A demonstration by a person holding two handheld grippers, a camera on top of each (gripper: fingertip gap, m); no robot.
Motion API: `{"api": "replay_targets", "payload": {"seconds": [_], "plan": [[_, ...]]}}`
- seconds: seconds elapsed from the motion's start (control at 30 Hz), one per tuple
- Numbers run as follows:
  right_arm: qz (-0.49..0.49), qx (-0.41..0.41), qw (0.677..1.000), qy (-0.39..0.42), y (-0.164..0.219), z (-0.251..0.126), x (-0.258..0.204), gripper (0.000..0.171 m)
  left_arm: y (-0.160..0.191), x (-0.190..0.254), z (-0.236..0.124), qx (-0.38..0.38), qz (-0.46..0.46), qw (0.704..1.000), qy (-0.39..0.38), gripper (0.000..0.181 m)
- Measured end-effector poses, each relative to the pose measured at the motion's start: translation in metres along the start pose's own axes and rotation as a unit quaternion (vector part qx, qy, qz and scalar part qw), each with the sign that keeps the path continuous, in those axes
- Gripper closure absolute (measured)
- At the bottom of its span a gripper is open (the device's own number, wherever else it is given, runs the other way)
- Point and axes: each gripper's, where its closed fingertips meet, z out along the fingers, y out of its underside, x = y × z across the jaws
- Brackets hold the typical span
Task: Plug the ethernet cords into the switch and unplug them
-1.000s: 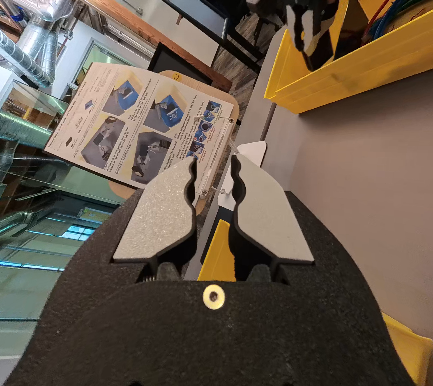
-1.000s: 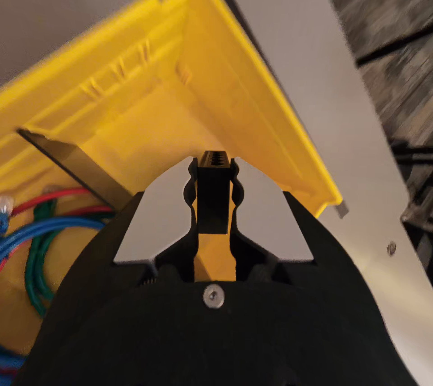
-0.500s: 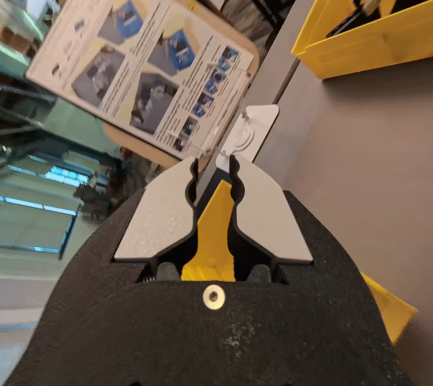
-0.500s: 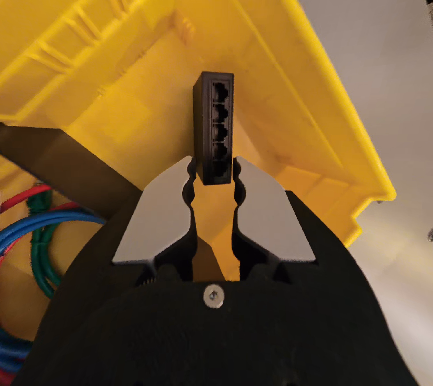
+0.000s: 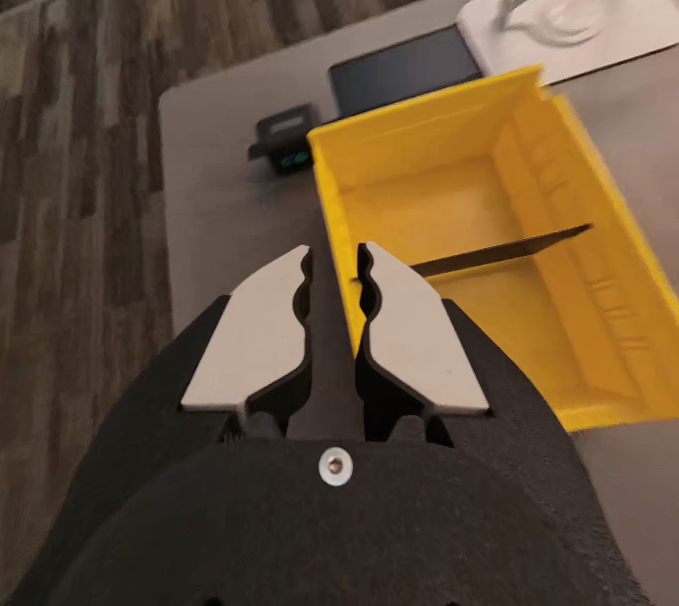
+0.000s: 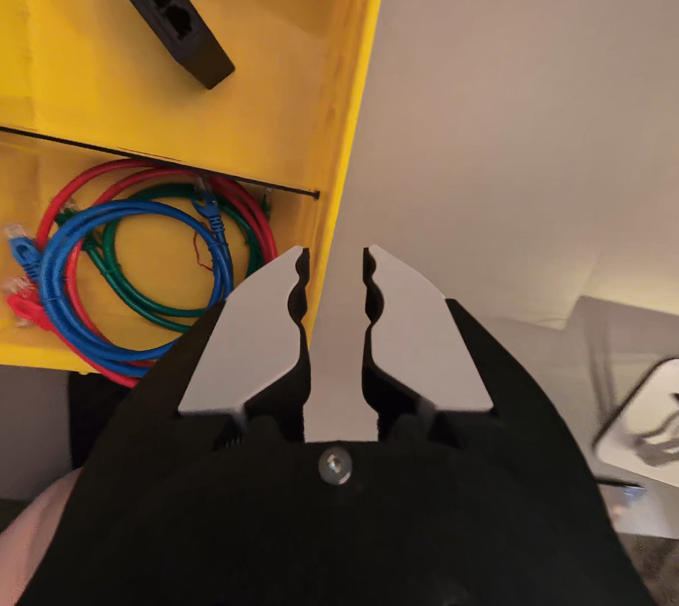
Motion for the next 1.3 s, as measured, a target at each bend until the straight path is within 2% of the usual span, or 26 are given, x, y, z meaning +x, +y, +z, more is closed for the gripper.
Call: {"api": "replay_targets", "payload": {"seconds": [0.07,0.17,0.33,0.47,0.57,0.7,0.87,1.07,1.13,1.3], "plan": [[0.038,-0.011,0.999,-0.028,0.006,0.005,0.000,0.142,0.017,-0.022,0.008,-0.040,-0.017,0.998,-0.040,0.150],[0.055,-0.048,0.995,-0.062,0.018,0.017,-0.004,0.137,0.034,-0.025,0.022,-0.079,-0.044,0.996,-0.018,0.147],[0.069,-0.089,0.986,-0.126,0.019,0.035,-0.019,0.161,0.044,-0.006,0.046,-0.126,-0.065,0.989,0.039,0.146],[0.054,-0.138,0.983,-0.112,0.023,0.051,-0.025,0.163,0.062,-0.010,0.052,-0.174,-0.059,0.983,0.024,0.141],[0.099,-0.146,0.978,-0.114,0.019,0.052,-0.026,0.165,0.066,0.003,0.052,-0.184,-0.084,0.976,0.079,0.145],[0.112,-0.166,0.972,-0.123,0.020,0.055,-0.034,0.165,0.081,0.012,0.054,-0.225,-0.094,0.964,0.110,0.149],[0.114,-0.207,0.962,-0.138,0.023,0.051,-0.062,0.167,0.100,0.013,0.058,-0.279,-0.078,0.952,0.102,0.159],[0.116,-0.248,0.950,-0.150,0.016,0.046,-0.104,0.165,0.117,0.021,0.063,-0.332,-0.089,0.932,0.118,0.163],[0.111,-0.255,0.949,-0.152,0.011,0.046,-0.118,0.165,0.118,0.028,0.063,-0.339,-0.101,0.925,0.138,0.175],[0.093,-0.262,0.949,-0.150,0.001,0.045,-0.146,0.165,0.124,0.031,0.065,-0.365,-0.105,0.917,0.124,0.171]]}}
